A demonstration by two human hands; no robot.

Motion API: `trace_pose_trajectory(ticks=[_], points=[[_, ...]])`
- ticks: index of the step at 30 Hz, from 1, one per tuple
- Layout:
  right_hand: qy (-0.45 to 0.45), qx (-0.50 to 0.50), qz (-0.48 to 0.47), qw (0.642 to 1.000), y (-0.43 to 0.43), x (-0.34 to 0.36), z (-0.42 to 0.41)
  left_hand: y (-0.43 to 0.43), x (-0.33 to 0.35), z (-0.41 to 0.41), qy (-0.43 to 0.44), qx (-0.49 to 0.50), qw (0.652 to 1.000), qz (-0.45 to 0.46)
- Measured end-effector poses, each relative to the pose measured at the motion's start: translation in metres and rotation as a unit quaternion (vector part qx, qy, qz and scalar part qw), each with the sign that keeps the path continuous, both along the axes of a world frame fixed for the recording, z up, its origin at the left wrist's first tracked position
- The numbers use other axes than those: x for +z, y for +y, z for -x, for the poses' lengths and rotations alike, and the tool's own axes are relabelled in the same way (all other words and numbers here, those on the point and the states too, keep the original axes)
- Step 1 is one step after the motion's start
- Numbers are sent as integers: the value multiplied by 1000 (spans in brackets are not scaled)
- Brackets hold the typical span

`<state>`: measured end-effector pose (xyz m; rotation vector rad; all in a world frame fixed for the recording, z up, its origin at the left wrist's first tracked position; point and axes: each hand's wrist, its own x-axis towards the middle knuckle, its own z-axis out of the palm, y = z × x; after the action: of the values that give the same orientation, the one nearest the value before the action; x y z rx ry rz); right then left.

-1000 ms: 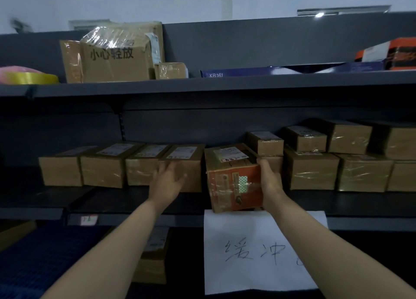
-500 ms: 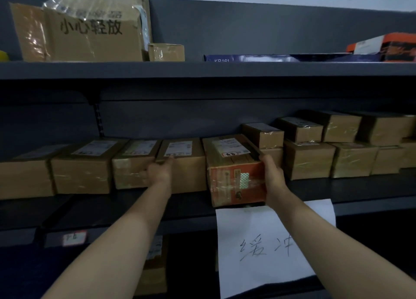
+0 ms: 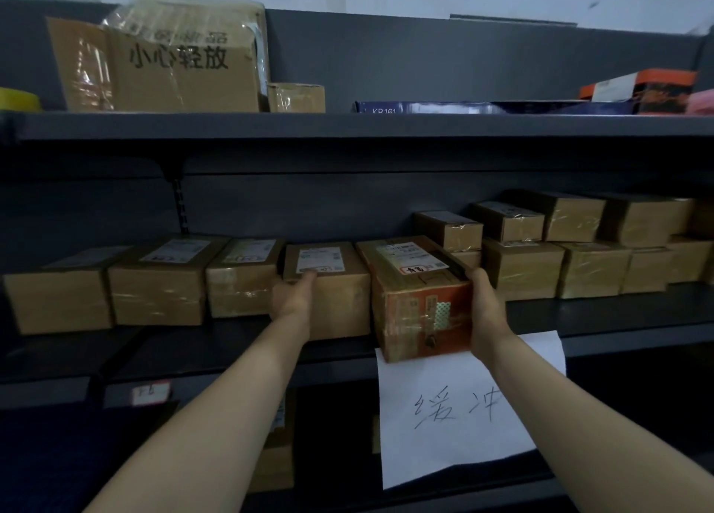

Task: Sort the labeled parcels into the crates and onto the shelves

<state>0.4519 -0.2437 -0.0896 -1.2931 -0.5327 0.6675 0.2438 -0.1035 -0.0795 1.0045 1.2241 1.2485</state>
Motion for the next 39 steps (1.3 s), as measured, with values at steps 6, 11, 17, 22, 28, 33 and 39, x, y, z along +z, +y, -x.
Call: trace_pose_trajectory(ticks=[6, 11, 17, 22, 28, 33, 39], points=[[21, 21, -33, 999, -16, 2, 9, -21, 5, 9, -10, -15, 996, -85], [65, 7, -55, 996, -27, 0, 13, -38, 21, 10, -28, -62, 987, -147], [69, 25, -27, 997, -31, 4, 16, -45, 25, 20, -62, -43, 985, -154], [53, 67, -2, 996, -37, 15, 19, -62, 27, 27, -104, -6, 983, -150], [42, 150, 39, 987, -68, 28, 15, -89, 33, 31, -129, 20, 983, -128], [30, 111, -14, 993, -115, 32, 5, -134, 39, 10, -115, 20, 981, -153], [-23, 51, -81, 995, -183, 32, -37, -204, 37, -35, -55, 43, 981, -179]])
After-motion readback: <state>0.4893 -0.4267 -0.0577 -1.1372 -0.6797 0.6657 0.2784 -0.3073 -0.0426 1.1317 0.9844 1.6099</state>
